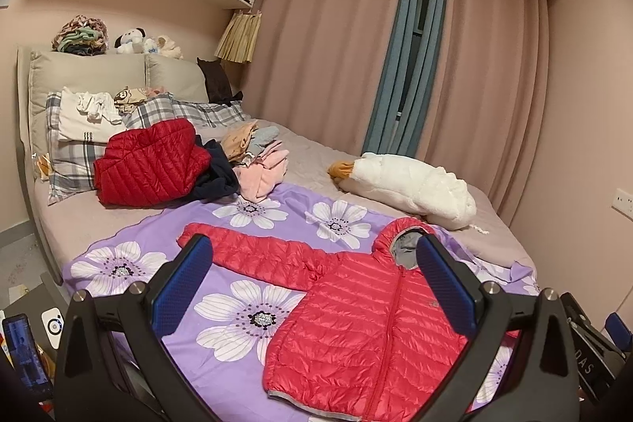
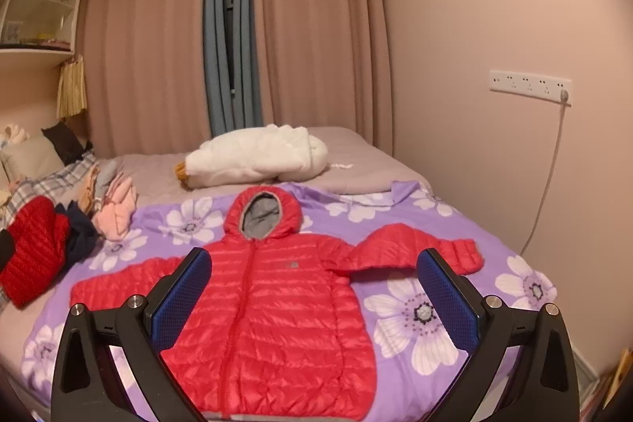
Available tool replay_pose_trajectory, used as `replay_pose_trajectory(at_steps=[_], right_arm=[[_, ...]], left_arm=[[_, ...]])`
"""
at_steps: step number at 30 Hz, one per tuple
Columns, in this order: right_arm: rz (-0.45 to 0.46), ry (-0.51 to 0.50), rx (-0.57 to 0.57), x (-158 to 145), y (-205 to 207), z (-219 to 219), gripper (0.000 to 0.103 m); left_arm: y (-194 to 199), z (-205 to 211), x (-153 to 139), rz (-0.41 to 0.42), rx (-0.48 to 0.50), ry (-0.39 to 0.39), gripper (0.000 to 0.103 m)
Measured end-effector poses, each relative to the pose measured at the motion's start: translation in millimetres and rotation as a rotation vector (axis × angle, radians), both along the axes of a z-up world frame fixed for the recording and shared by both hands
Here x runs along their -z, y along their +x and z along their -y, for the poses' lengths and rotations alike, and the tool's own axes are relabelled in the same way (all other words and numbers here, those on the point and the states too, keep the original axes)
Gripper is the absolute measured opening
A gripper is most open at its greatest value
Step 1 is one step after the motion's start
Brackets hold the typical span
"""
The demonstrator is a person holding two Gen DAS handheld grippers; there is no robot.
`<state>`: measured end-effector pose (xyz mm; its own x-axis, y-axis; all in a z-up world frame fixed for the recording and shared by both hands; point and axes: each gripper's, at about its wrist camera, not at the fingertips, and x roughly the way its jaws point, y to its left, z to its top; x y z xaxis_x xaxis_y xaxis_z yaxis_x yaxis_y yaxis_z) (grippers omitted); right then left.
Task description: Fold large clothes
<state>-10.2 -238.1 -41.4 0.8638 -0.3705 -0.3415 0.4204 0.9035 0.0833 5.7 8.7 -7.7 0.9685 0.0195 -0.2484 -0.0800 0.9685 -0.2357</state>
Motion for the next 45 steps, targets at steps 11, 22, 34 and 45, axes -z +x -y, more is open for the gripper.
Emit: replay_pose_trajectory(at_steps=[11,22,34,45], right_arm=[[0.005,0.010,0.008,-1.4,0.6,2.4,0.103],[0.003,0.008,0.007,-1.4,4.7,1.4,0.103],[0.006,0.005,-0.005,-2.4,3.0,2.8,0.103],[0.003,-0.006,-0.003,-2.3,3.0,1.3,0.103]], left_arm=[[0.0,-3.0,2.3,-0.013,-0.019,0.003,0.103],[5.5,-5.1,2.4,-0.024,-0.036,-0.001,0.103],[5.2,-5.2,3.2,-0.025,-0.042,-0.001,0.103],[1.9,-5.0,2.7,-0.034,-0.053,0.008,0.103]])
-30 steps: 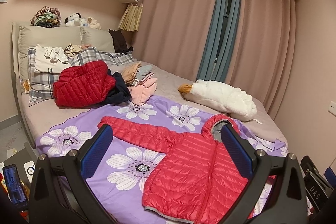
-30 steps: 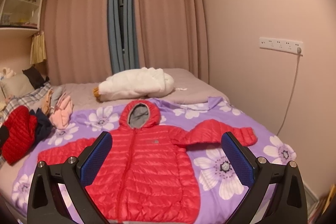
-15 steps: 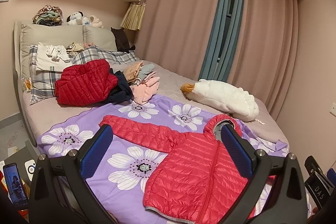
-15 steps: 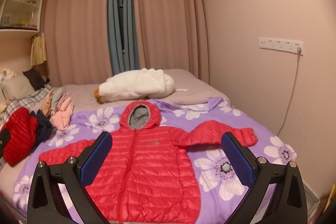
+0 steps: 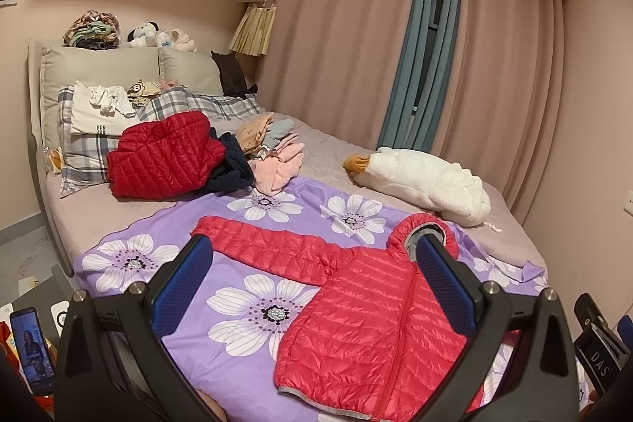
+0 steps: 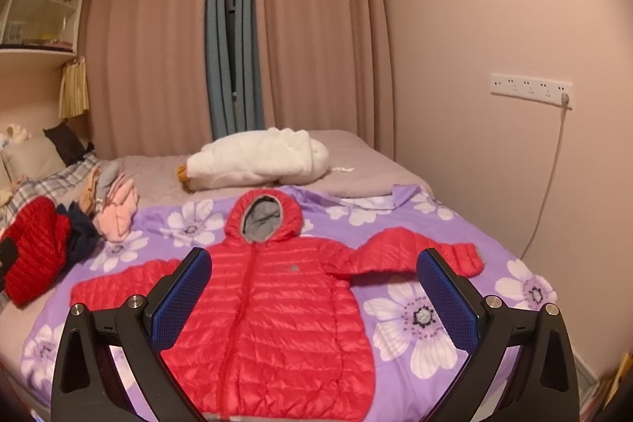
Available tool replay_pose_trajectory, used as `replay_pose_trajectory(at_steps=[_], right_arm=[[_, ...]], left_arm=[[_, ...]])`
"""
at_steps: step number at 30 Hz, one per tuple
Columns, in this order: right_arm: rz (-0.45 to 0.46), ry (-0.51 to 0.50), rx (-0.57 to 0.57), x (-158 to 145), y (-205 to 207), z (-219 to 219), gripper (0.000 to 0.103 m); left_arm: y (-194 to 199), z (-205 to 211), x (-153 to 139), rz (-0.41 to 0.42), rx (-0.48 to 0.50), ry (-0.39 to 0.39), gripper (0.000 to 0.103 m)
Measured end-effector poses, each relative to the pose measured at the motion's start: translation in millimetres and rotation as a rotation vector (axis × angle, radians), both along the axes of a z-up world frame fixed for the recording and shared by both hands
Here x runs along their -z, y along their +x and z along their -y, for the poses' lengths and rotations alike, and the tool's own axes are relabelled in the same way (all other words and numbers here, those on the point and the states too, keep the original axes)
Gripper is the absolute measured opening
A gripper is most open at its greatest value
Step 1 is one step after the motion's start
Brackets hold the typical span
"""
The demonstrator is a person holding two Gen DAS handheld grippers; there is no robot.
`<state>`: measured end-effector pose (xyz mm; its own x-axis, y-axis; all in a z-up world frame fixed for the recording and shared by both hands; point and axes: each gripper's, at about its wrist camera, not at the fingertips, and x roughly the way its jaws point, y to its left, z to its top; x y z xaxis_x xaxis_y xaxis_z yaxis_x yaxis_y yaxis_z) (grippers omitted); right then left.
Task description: Fold large clothes
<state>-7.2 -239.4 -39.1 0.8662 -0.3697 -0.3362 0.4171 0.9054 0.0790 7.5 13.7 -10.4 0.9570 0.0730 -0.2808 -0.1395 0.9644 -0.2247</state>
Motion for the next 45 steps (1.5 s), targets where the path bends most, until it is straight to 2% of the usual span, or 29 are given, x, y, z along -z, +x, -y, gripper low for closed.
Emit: replay_pose_trajectory(at_steps=[31,45], right_arm=[[-0.024,-0.004,-0.033,3,5,-7,0.103],[-0.038,-0.003,-0.032,4,7,-9,0.103]], left_arm=[[3,-15,6,-0.019,-0.023,-0.010,0.103],[15,-16,16,-0.073,-0.054,-0.004,0.103]])
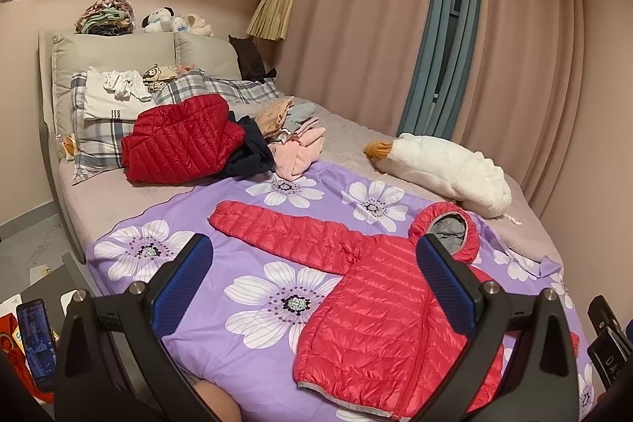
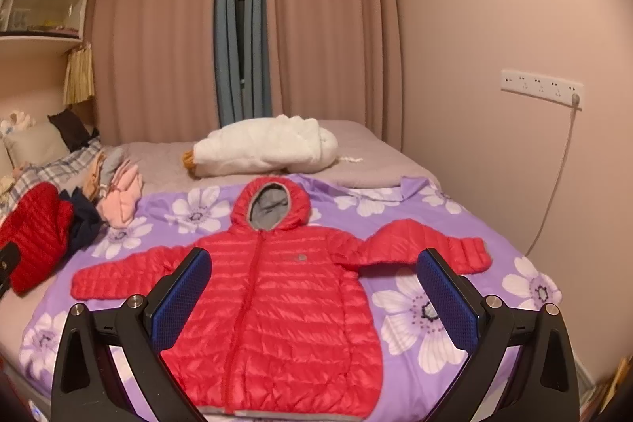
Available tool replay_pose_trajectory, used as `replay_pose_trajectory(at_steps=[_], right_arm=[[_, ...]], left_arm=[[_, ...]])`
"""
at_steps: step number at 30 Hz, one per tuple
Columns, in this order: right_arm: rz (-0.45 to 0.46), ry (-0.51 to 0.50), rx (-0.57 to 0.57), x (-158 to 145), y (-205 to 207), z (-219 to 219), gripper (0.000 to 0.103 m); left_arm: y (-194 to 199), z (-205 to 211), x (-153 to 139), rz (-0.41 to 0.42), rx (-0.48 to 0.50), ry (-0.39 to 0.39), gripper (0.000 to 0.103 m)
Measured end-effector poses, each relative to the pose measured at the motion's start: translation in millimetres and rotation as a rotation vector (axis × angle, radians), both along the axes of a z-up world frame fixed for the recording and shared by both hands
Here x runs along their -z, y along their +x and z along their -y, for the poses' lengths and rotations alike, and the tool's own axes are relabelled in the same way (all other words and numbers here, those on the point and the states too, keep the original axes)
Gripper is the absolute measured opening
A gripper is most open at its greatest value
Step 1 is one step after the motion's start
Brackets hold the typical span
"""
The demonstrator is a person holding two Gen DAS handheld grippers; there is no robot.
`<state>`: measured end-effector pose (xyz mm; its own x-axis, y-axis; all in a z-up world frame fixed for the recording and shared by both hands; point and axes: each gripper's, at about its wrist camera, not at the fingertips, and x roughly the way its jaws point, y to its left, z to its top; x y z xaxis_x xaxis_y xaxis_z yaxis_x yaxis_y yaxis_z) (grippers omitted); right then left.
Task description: Fold large clothes
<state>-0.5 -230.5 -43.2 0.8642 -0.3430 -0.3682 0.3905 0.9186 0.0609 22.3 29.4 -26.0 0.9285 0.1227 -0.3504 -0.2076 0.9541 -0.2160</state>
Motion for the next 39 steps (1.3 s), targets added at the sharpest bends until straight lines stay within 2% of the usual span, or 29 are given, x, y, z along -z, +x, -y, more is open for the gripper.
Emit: replay_pose_trajectory(at_steps=[14,21,24,28,33,35,39], right_arm=[[-0.031,0.011,-0.015,9,10,3,0.103],[-0.088,-0.002,0.038,17,30,11,0.103],[-0.093,0.013,0.050,20,39,16,0.103],[-0.101,0.043,0.071,27,53,26,0.103],[-0.134,0.010,0.074,41,73,39,0.103],[-0.150,-0.004,0.095,47,80,50,0.103],[-0.179,0.005,0.167,58,91,84,0.103]], left_arm=[[8,0,9,-0.033,0.006,0.004,0.103],[27,-22,28,-0.048,0.012,-0.065,0.102],[42,-33,42,-0.090,-0.018,-0.069,0.102],[56,-50,60,-0.116,-0.047,-0.101,0.095],[76,-64,80,-0.130,-0.040,-0.171,0.092],[84,-65,86,-0.145,-0.043,-0.169,0.085],[98,-67,94,-0.138,-0.076,-0.133,0.085]])
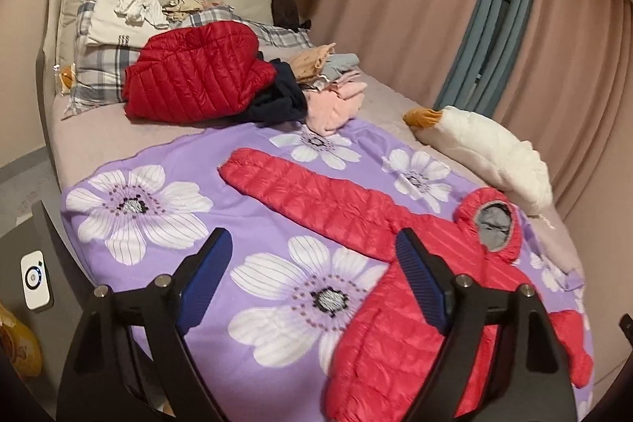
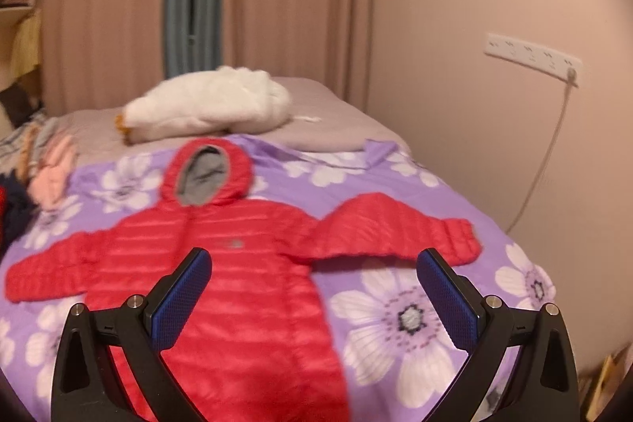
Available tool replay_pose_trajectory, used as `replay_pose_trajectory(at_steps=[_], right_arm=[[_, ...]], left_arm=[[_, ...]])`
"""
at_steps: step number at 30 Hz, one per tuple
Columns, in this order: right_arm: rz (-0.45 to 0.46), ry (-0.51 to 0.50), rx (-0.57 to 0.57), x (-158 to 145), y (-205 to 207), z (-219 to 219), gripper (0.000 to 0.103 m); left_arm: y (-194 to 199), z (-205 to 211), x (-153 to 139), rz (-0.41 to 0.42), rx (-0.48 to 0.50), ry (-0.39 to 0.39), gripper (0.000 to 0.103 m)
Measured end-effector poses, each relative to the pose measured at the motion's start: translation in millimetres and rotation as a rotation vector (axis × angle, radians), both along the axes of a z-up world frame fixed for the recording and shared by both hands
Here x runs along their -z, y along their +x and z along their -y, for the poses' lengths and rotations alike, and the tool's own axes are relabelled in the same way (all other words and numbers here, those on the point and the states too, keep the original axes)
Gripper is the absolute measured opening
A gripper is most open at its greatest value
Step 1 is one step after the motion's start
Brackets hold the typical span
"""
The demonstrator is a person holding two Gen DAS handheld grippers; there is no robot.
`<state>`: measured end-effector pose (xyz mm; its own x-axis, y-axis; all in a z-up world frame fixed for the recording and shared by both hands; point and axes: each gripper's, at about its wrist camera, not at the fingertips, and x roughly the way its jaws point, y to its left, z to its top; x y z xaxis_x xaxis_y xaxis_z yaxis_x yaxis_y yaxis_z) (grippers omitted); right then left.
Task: Fold large clothes
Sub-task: 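Lower the right tool onto a jacket sleeve cuff and close it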
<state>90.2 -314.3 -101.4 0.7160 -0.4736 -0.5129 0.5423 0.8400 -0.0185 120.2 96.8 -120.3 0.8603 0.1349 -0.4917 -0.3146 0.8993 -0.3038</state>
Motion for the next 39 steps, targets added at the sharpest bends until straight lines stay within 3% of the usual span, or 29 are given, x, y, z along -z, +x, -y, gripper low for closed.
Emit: replay_pose_trajectory(at_steps=[6,7,8,11,14,19,23,26,30,33,35,37,39], right_arm=[[-0.050,0.083,0.160,23,15,87,0.103],[-0.061,0.105,0.194,28,17,105,0.103],[-0.074,0.135,0.228,35,18,123,0.103],[-0.082,0.205,0.313,50,12,174,0.103],[-0.075,0.247,0.375,60,4,208,0.103],[-0.078,0.335,0.405,81,6,248,0.103],[-0.129,0.370,0.438,106,16,266,0.103],[-0.112,0.460,0.452,123,14,278,0.103],[-0.126,0.505,0.463,143,21,287,0.103],[-0.079,0.652,0.415,167,26,293,0.102],[-0.012,0.729,0.407,180,24,294,0.097],[0.018,0.688,0.444,179,22,290,0.089],[-0.035,0.621,0.464,176,30,285,0.063]], left_arm=[[21,-18,18,-0.001,-0.008,-0.081,0.071],[27,-18,20,-0.009,-0.007,-0.078,0.064],[36,-18,23,-0.015,-0.003,-0.067,0.058],[59,-20,33,-0.027,0.008,-0.069,0.053],[89,-24,50,-0.069,-0.008,-0.119,0.046],[115,-19,74,-0.136,-0.057,-0.133,0.046],[126,-4,89,-0.175,-0.034,-0.107,0.046],[135,6,101,-0.193,-0.010,-0.119,0.046],[149,22,121,-0.254,0.009,-0.117,0.046],[154,31,133,-0.256,0.058,-0.167,0.046],[160,36,142,-0.281,0.076,-0.206,0.046],[165,40,150,-0.310,0.089,-0.210,0.046],[167,42,159,-0.328,0.103,-0.222,0.048]])
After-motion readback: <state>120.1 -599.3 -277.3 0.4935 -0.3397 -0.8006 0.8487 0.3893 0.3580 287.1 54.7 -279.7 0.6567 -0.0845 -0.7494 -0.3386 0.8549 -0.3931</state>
